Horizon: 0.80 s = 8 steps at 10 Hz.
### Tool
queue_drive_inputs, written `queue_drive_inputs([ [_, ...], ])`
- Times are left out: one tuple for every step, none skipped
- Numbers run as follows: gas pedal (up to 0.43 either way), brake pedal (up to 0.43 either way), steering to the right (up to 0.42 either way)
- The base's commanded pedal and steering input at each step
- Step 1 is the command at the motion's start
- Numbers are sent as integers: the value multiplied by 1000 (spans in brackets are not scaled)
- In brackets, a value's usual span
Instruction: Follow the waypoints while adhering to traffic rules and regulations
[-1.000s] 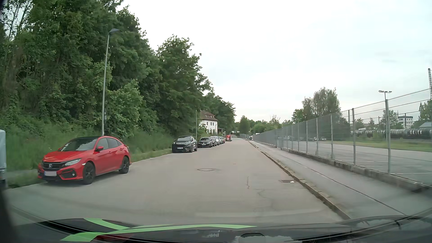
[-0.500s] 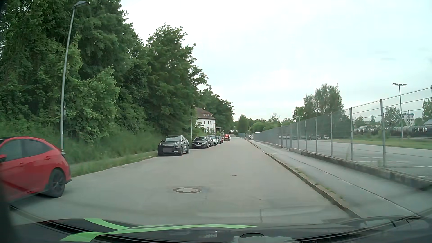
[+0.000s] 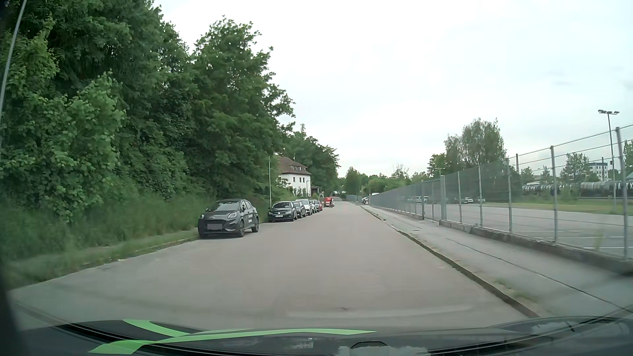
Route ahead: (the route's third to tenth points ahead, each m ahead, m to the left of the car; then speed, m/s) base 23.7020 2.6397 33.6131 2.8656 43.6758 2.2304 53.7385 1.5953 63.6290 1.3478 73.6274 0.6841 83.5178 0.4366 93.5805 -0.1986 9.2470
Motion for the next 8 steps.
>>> queue_drive_inputs([
  [67,0,6],
  [67,0,5],
  [59,0,3],
  [59,0,2],
  [59,0,4],
  [59,0,3],
  [59,0,3],
  [59,0,4],
])
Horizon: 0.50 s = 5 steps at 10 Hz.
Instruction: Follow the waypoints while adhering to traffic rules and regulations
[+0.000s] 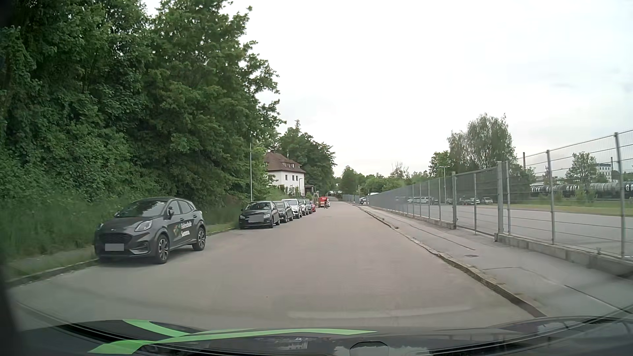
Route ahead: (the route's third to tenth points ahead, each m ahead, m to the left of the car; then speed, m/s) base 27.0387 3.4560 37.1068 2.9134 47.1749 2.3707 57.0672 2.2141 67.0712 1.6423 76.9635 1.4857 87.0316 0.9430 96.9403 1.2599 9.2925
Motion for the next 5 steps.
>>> queue_drive_inputs([
  [59,0,3],
  [59,0,3],
  [59,0,3],
  [59,0,3],
  [47,0,3],
])
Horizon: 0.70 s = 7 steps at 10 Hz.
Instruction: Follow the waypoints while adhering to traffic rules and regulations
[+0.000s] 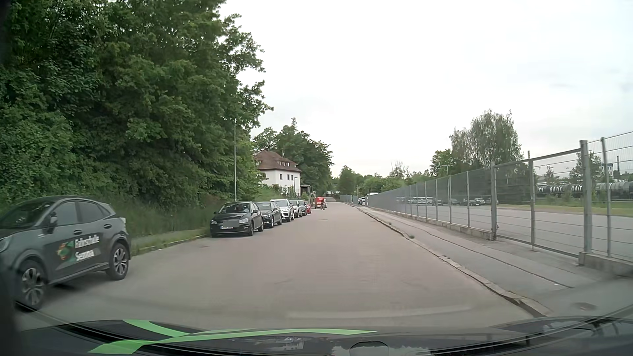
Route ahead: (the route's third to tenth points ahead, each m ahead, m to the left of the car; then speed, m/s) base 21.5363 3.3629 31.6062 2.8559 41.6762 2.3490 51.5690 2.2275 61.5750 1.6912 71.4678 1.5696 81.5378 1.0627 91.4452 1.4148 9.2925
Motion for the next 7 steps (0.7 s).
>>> queue_drive_inputs([
  [47,0,3],
  [47,0,3],
  [47,0,3],
  [47,0,3],
  [47,0,3],
  [47,0,3],
  [47,0,3],
])
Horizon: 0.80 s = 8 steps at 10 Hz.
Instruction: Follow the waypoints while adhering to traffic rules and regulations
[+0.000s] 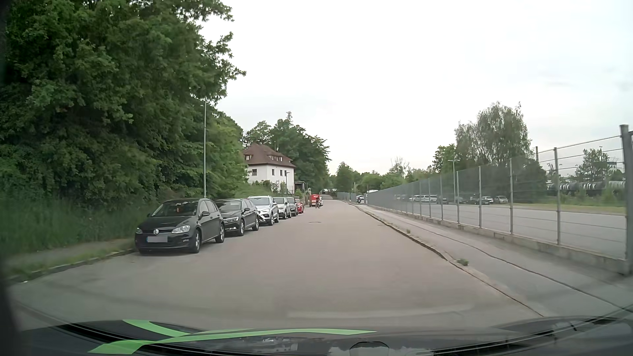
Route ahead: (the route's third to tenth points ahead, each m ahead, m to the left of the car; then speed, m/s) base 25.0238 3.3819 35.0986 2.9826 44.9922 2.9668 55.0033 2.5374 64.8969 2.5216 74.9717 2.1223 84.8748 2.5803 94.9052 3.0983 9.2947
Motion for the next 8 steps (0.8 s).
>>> queue_drive_inputs([
  [47,0,3],
  [47,0,3],
  [47,0,3],
  [47,0,3],
  [47,0,3],
  [47,0,3],
  [47,0,3],
  [47,0,3],
])
